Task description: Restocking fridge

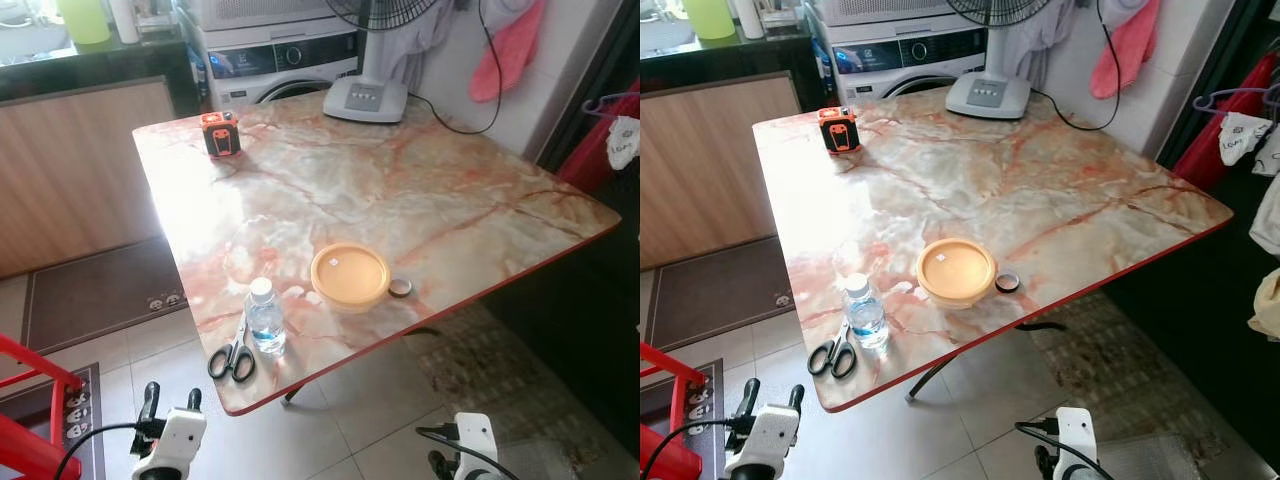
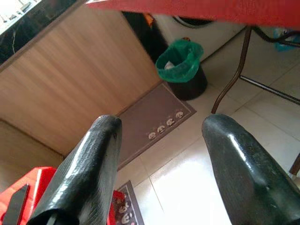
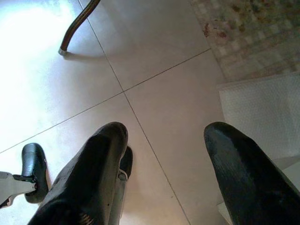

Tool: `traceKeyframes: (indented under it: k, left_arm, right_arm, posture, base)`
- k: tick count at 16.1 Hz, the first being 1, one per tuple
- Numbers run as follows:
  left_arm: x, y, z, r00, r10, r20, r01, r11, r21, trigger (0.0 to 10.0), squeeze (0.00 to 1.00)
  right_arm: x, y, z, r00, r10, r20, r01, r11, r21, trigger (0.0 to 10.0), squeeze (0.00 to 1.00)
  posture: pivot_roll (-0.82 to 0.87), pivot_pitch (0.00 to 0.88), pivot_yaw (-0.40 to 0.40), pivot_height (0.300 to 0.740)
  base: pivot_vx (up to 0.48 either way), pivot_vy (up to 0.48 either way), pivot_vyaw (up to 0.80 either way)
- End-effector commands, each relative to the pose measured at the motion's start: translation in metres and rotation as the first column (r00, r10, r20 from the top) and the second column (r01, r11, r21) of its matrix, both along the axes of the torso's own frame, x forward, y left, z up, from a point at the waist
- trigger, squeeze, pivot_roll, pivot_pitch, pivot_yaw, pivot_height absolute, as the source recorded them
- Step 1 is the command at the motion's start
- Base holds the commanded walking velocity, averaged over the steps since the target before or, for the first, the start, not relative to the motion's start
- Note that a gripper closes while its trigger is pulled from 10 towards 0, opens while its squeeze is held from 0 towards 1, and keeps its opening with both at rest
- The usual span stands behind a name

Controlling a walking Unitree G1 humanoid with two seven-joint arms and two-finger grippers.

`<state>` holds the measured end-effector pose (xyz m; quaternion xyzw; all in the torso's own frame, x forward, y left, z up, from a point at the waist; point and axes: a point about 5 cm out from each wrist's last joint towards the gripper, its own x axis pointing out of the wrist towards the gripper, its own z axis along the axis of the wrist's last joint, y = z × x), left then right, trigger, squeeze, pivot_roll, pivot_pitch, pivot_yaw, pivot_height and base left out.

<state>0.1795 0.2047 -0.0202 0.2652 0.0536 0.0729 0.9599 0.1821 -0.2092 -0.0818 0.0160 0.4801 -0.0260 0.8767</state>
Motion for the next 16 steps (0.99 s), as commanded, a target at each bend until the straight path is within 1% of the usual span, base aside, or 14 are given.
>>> traceKeyframes:
  k: [1, 4, 5, 7, 8, 9, 10, 11, 12, 13, 14, 15, 16]
  left_arm:
    - [-0.017, 0.005, -0.010, 0.998, 0.024, -0.063, -0.027, 0.999, -0.046, 10.0, 0.00]
    - [-0.030, 0.004, -0.017, 0.994, 0.003, -0.113, -0.015, 0.995, -0.102, 10.0, 0.00]
    - [-0.034, 0.004, -0.014, 0.996, -0.024, -0.090, 0.015, 0.994, -0.108, 10.0, 0.00]
    - [-0.032, -0.003, 0.000, 0.994, -0.108, 0.003, 0.108, 0.989, -0.101, 10.0, 0.00]
    - [-0.028, -0.008, 0.013, 0.985, -0.157, 0.067, 0.163, 0.982, -0.093, 10.0, 0.00]
    - [-0.025, -0.013, 0.030, 0.970, -0.199, 0.139, 0.207, 0.977, -0.049, 10.0, 0.00]
    - [-0.020, -0.013, 0.049, 0.953, -0.231, 0.197, 0.235, 0.972, 0.002, 10.0, 0.00]
    - [-0.019, -0.014, 0.055, 0.946, -0.249, 0.209, 0.250, 0.968, 0.024, 10.0, 0.00]
    - [-0.018, -0.015, 0.065, 0.937, -0.259, 0.235, 0.260, 0.965, 0.027, 10.0, 0.00]
    - [-0.016, -0.021, 0.086, 0.908, -0.306, 0.285, 0.307, 0.951, 0.043, 10.0, 0.00]
    - [-0.013, -0.025, 0.108, 0.882, -0.339, 0.326, 0.332, 0.940, 0.078, 10.0, 0.00]
    - [-0.009, -0.026, 0.120, 0.870, -0.348, 0.348, 0.336, 0.937, 0.096, 10.0, 0.00]
    - [-0.003, -0.030, 0.135, 0.857, -0.354, 0.376, 0.333, 0.935, 0.122, 10.0, 0.00]
  right_arm:
    - [-0.003, -0.002, -0.001, 1.000, 0.001, -0.012, -0.001, 1.000, -0.004, 10.0, 0.00]
    - [-0.003, -0.002, -0.001, 1.000, 0.000, -0.012, 0.000, 1.000, -0.005, 10.0, 0.00]
    - [-0.003, -0.002, -0.001, 1.000, -0.003, -0.012, 0.003, 1.000, -0.005, 10.0, 0.00]
    - [-0.003, -0.003, -0.001, 1.000, -0.002, -0.012, 0.002, 1.000, -0.006, 10.0, 0.00]
    - [-0.003, -0.003, -0.001, 1.000, -0.002, -0.011, 0.002, 1.000, -0.007, 10.0, 0.00]
    - [-0.003, -0.003, -0.001, 1.000, -0.002, -0.011, 0.002, 1.000, -0.008, 10.0, 0.00]
    - [-0.003, -0.004, -0.001, 1.000, -0.001, -0.010, 0.001, 1.000, -0.009, 10.0, 0.00]
    - [-0.003, -0.004, -0.001, 1.000, -0.001, -0.010, 0.001, 1.000, -0.010, 10.0, 0.00]
    - [-0.002, -0.004, 0.000, 1.000, 0.000, -0.010, 0.000, 1.000, -0.010, 10.0, 0.00]
    - [-0.002, -0.005, 0.000, 1.000, 0.001, -0.010, -0.001, 1.000, -0.012, 10.0, 0.00]
    - [-0.002, -0.005, 0.000, 1.000, 0.003, -0.010, -0.003, 1.000, -0.013, 10.0, 0.00]
    - [-0.002, -0.005, 0.000, 1.000, 0.004, -0.010, -0.004, 1.000, -0.013, 10.0, 0.00]
    - [-0.001, -0.006, 0.000, 1.000, 0.006, -0.010, -0.006, 1.000, -0.014, 10.0, 0.00]
  posture:
    - [-0.06, 0.000, -0.044, 0.740]
    - [-0.07, 0.000, -0.039, 0.740]
    - [-0.07, 0.000, -0.036, 0.740]
    - [-0.07, 0.000, -0.037, 0.740]
    - [-0.07, 0.000, -0.037, 0.740]
    - [-0.07, 0.000, -0.037, 0.740]
    - [-0.07, 0.000, -0.038, 0.740]
    - [-0.06, 0.000, -0.041, 0.740]
    - [-0.06, 0.000, -0.040, 0.740]
    - [-0.06, 0.000, -0.041, 0.740]
    - [-0.05, 0.000, -0.043, 0.740]
    - [-0.05, 0.003, -0.047, 0.740]
    - [-0.04, 0.008, -0.052, 0.740]
  base:
    - [0.000, 0.000, 0.00]
    - [0.000, 0.000, 0.00]
    - [0.000, 0.000, 0.00]
    - [0.000, 0.000, 0.00]
    - [0.000, 0.000, 0.00]
    - [0.000, 0.000, 0.00]
    - [0.000, 0.000, 0.00]
    - [0.000, 0.000, 0.00]
    - [0.000, 0.000, 0.00]
    - [0.000, 0.000, 0.00]
    - [0.000, 0.000, 0.00]
    - [0.000, 0.000, 0.00]
    - [0.000, 0.000, 0.00]
